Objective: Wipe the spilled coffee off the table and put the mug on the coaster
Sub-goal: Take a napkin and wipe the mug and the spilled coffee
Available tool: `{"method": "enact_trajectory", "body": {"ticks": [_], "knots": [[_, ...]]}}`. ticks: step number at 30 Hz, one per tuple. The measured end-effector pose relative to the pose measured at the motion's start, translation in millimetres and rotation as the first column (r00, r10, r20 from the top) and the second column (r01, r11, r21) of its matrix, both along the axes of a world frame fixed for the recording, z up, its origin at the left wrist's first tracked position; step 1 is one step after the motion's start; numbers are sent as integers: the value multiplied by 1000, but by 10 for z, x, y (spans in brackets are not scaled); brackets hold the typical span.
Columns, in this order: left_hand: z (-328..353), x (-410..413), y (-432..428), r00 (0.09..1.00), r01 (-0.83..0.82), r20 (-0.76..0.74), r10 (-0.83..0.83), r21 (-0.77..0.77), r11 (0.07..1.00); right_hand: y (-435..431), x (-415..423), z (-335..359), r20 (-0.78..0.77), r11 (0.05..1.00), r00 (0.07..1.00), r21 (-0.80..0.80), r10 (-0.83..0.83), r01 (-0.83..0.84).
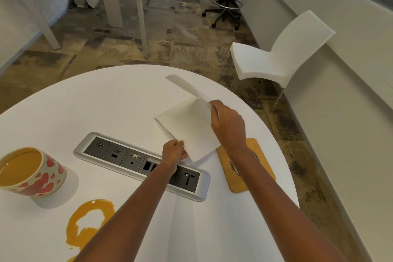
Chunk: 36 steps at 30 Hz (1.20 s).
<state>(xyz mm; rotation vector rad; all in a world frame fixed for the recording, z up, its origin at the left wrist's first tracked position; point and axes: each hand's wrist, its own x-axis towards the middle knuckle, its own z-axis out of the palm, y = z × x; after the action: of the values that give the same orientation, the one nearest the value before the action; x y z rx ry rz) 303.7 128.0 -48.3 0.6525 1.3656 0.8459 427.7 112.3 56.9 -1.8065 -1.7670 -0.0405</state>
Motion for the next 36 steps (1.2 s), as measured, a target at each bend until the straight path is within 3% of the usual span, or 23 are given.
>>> {"method": "enact_trajectory", "body": {"ticks": [5, 7, 8, 10, 13, 17, 23, 27, 30, 34, 36], "knots": [[197, 28, -69, 942, 12, -335, 5, 48, 999, -133, 16, 345, -284, 993, 958, 121, 32, 3], [304, 23, -104, 929, -18, -363, 72, 149, 989, -191, 24, 431, -442, 994, 896, 111, 31, 20], [347, 11, -116, 947, -40, -308, 92, 174, 984, -223, 25, 462, -521, 995, 853, 97, 26, 29], [430, -30, -133, 996, -59, -58, 66, 113, 992, -301, 12, 495, -673, 998, 739, 49, 9, 33], [506, -152, -172, 959, 18, 284, -2, -54, 998, -425, -16, 460, -847, 998, 527, -63, -65, 22], [497, -348, -266, 953, 12, 302, 7, -62, 998, -629, -5, 325, -949, 989, 289, -141, -125, -37], [433, -784, -348, 954, 77, 283, -96, 78, 994, -961, 34, 207, -931, 946, 244, -305, -272, -109], [439, -1045, -397, 952, 172, 225, -207, 164, 971, -1102, 61, 117, -865, 859, 299, -470, -403, -202], [448, -1224, -418, 940, 242, 188, -285, 220, 945, -1133, -14, 98, -870, 839, 231, -485, -435, -245], [477, -1515, -430, 927, 286, 183, -328, 224, 932, -1104, -248, 46, -838, 826, 337, -514, -428, -229], [492, -1683, -433, 922, 312, 170, -349, 211, 926, -1073, -395, 30, -837, 818, 342, -518, -426, -249]]}}
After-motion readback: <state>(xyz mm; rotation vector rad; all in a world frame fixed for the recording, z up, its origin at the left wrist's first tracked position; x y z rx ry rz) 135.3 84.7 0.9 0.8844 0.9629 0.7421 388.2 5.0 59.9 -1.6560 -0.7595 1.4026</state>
